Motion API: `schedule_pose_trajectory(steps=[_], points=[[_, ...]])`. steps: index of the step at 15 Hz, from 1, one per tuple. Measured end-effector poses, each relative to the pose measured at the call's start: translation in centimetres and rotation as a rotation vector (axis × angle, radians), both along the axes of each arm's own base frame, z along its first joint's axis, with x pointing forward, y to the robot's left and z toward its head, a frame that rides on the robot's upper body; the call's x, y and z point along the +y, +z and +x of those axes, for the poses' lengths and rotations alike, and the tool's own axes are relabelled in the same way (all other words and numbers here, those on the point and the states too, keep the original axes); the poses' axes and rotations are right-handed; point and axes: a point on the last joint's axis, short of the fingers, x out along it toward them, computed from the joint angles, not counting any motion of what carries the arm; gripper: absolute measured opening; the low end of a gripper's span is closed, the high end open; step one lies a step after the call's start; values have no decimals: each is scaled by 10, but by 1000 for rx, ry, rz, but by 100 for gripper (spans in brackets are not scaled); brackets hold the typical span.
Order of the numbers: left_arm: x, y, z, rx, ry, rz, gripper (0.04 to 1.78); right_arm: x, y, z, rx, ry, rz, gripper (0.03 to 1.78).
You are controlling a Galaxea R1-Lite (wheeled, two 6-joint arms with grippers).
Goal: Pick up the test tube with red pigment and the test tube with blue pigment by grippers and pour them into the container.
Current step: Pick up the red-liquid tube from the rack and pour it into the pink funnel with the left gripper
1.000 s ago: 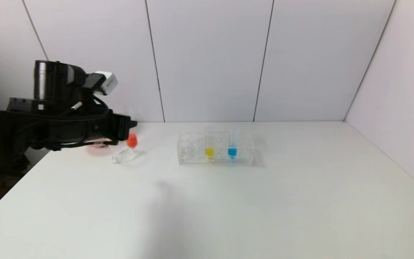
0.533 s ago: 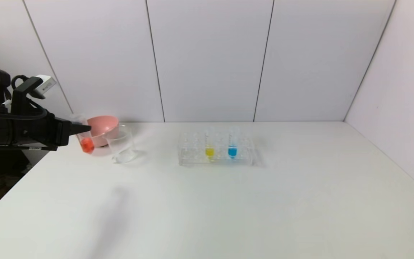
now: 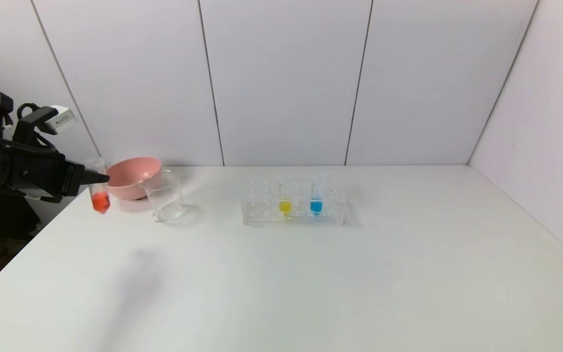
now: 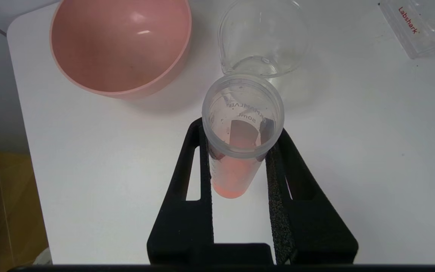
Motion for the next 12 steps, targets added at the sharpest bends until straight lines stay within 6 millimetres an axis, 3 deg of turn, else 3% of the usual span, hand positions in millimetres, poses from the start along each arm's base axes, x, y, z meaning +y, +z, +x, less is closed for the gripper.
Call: schedule_pose_trajectory(steps=[6,12], points=[[-9,15,30,100,-15,21,43,0,0,0,0,0,0,177],[-37,39,55,176,-32,87,43,0,0,0,0,0,0,177]])
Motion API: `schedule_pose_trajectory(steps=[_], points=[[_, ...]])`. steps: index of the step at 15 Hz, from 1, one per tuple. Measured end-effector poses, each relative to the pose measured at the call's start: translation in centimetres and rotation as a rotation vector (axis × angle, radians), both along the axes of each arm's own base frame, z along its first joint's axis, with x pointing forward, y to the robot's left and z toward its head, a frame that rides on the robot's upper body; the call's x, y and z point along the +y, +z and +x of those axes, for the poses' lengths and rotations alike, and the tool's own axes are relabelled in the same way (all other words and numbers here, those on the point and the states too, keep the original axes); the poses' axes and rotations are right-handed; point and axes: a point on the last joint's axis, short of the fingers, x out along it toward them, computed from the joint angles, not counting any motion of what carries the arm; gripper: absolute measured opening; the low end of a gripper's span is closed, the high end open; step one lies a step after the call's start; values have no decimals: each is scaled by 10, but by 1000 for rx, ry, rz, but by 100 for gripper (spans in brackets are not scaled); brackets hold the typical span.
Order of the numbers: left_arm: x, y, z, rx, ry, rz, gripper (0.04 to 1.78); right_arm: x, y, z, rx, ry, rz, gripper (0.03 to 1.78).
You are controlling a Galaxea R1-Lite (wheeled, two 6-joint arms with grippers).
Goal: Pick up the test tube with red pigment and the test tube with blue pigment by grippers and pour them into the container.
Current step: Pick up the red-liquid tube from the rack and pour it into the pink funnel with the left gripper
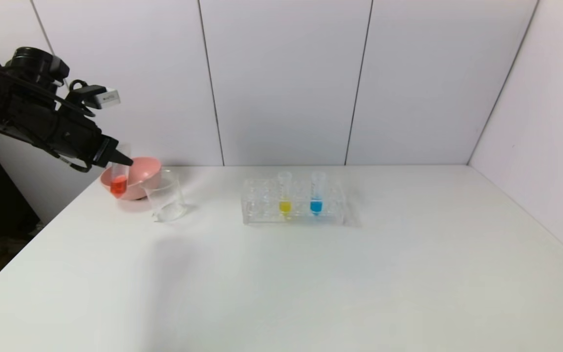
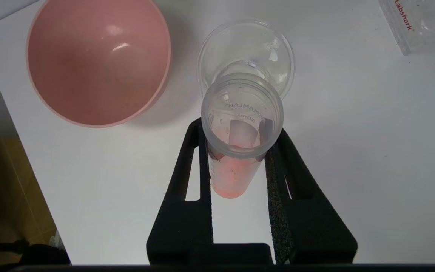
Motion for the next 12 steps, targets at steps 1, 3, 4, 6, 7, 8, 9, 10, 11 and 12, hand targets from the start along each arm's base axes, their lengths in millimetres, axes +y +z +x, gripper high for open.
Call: schedule_pose_trajectory(steps=[1,3,4,6,7,8,9,10,11,12], points=[[-6,1,3,24,-10,12,43,0,0,0,0,0,0,177],[-16,-4,10,65,-26,63,43,0,0,0,0,0,0,177],[-20,-8,13,75,-29,85,43,0,0,0,0,0,0,177],[-25,-14,19,87,-25,160,43,0,0,0,0,0,0,177],[-27,-16,20,91,-19,215,43,0,0,0,0,0,0,177],[-29,-18,22,92,-17,282,43,0,0,0,0,0,0,177],[-31,-19,23,92,-27,338,43,0,0,0,0,0,0,177],[-32,-20,23,89,-49,379,43,0,0,0,0,0,0,177],[-32,-20,23,86,-81,412,43,0,0,0,0,0,0,177],[-32,-20,23,86,-111,445,43,0,0,0,0,0,0,177]])
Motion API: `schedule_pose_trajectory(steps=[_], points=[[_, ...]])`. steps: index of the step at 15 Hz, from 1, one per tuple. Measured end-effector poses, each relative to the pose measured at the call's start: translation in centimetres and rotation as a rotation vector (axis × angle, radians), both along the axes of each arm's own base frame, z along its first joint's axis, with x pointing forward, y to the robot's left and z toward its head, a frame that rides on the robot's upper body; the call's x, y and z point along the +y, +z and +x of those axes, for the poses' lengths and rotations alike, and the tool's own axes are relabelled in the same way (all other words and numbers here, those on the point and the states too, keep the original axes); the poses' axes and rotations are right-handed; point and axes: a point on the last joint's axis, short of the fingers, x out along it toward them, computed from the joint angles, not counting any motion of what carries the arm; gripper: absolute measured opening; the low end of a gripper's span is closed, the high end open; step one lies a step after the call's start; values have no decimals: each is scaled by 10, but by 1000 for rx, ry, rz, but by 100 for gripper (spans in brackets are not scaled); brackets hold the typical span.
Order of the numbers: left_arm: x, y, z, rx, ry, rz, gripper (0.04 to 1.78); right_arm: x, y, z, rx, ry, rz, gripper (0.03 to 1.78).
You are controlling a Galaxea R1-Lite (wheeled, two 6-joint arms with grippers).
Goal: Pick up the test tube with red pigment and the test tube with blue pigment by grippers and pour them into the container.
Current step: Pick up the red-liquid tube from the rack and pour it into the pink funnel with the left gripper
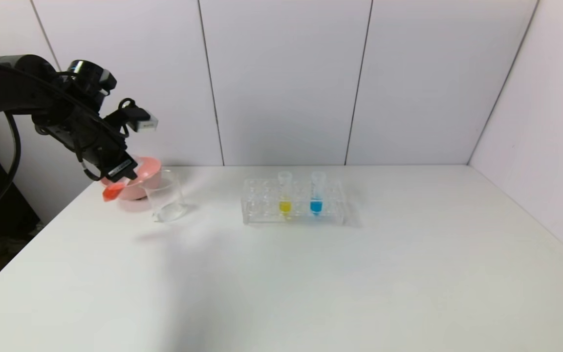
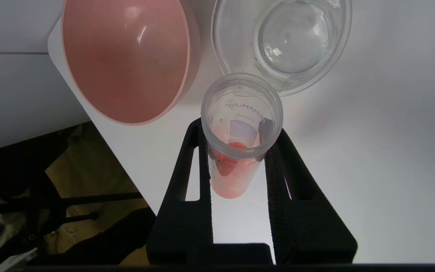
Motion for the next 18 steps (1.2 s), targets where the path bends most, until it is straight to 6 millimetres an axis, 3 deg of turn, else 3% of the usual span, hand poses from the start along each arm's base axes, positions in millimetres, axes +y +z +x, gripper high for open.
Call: schedule_pose_trajectory(steps=[12,18], points=[[-5,0,1,8,-269,220,43,0,0,0,0,0,0,177],[-16,-3,0,52,-323,314,43,0,0,0,0,0,0,177]])
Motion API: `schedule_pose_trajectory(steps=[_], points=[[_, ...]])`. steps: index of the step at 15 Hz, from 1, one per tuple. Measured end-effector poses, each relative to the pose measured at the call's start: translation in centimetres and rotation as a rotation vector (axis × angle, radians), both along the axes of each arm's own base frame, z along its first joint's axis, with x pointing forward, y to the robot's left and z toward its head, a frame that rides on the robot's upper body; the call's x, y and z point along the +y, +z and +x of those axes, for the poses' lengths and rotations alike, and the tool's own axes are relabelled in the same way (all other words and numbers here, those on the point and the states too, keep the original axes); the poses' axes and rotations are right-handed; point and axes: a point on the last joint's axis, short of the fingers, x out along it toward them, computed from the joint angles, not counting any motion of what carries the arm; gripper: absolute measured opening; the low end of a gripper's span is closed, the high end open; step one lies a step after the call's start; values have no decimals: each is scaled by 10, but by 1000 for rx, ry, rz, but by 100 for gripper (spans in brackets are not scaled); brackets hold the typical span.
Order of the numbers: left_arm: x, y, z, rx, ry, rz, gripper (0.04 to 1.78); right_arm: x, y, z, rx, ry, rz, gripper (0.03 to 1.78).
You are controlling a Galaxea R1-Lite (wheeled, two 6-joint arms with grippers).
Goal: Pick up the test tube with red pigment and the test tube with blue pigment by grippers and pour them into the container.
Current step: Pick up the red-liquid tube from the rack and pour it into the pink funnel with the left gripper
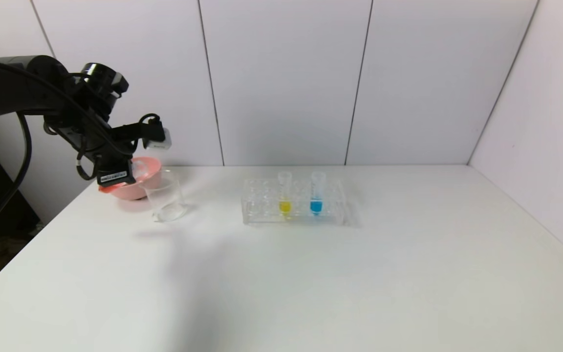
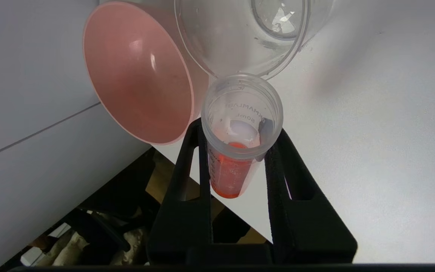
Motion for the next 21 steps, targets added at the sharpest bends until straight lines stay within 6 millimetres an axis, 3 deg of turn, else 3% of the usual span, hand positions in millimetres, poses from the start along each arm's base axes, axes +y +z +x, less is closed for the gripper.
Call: schedule_pose_trajectory(steps=[6,21], points=[[-19,-10,3,37,-13,126,43,0,0,0,0,0,0,177],[-30,-12,14,-28,34,296,43,0,0,0,0,0,0,177]])
